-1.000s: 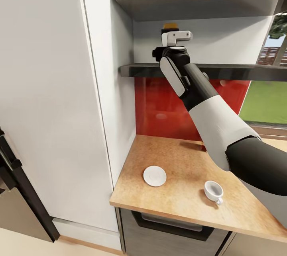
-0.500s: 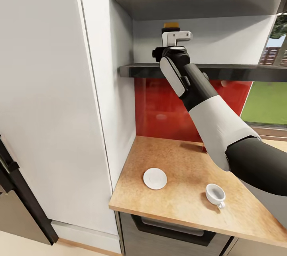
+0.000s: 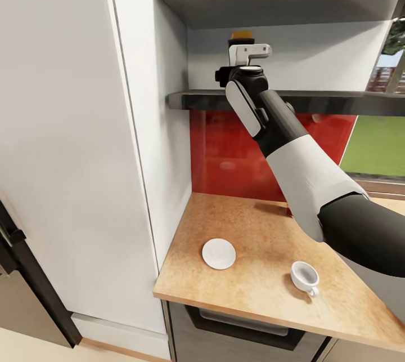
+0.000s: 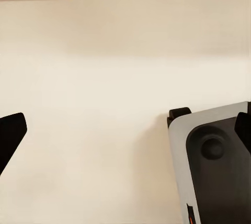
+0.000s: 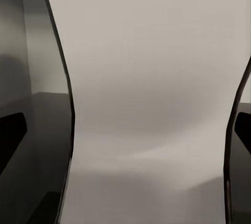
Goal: Set up a coffee station on the kitchen countertop: keep the coffee maker on the countertop, move the bottle of coffee from the kitchen shelf to the counter next to the coffee maker, place a paper coffee filter on top of the coffee maker, put the saucer next to the coffee maker with the coffee cup on the saucer, and place the electric kettle next to the coffee maker.
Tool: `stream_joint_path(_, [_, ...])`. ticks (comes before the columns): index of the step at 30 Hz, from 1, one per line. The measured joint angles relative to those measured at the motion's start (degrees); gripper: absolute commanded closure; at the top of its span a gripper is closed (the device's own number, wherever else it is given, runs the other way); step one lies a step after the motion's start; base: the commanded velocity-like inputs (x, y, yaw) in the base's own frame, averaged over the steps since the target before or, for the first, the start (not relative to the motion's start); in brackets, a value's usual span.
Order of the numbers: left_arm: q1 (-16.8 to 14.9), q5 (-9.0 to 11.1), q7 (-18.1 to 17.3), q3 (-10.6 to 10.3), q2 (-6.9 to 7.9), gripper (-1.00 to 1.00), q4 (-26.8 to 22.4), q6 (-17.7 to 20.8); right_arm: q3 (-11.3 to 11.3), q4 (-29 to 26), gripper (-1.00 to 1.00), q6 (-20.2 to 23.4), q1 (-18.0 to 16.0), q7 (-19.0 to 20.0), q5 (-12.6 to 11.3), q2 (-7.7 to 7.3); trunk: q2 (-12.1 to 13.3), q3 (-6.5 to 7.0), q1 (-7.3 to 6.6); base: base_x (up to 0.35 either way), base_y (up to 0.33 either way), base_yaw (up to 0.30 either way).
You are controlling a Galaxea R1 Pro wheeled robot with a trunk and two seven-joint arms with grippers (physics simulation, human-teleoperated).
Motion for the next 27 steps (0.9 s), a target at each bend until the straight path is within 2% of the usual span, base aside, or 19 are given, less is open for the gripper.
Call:
stream_joint_path(13, [0.00, -0.03, 0.00, -0.05, -0.05, -1.00, 0.06, 0.02, -0.07, -0.01, -1.00, 0.01, 0.01, 0.05, 0.10, -0.59, 0.00, 0.00, 0.00, 0.019, 0.000, 0.000])
stream_joint_path(14, [0.00, -0.03, 0.00, -0.03, -0.04, -1.00, 0.07, 0.02, -0.07, -0.06, 1.00, 0.01, 0.01, 0.05, 0.08, -0.61, 0.00, 0.00, 0.00, 0.005, 0.000, 0.000])
stream_joint_path(27, [0.00, 0.00, 0.00, 0.26, 0.04, -1.00, 0.08, 0.02, -0.06, -0.17, 1.00, -0.02, 0.00, 0.12, 0.22, -0.65, -0.01, 0.00, 0.00, 0.001, 0.000, 0.000])
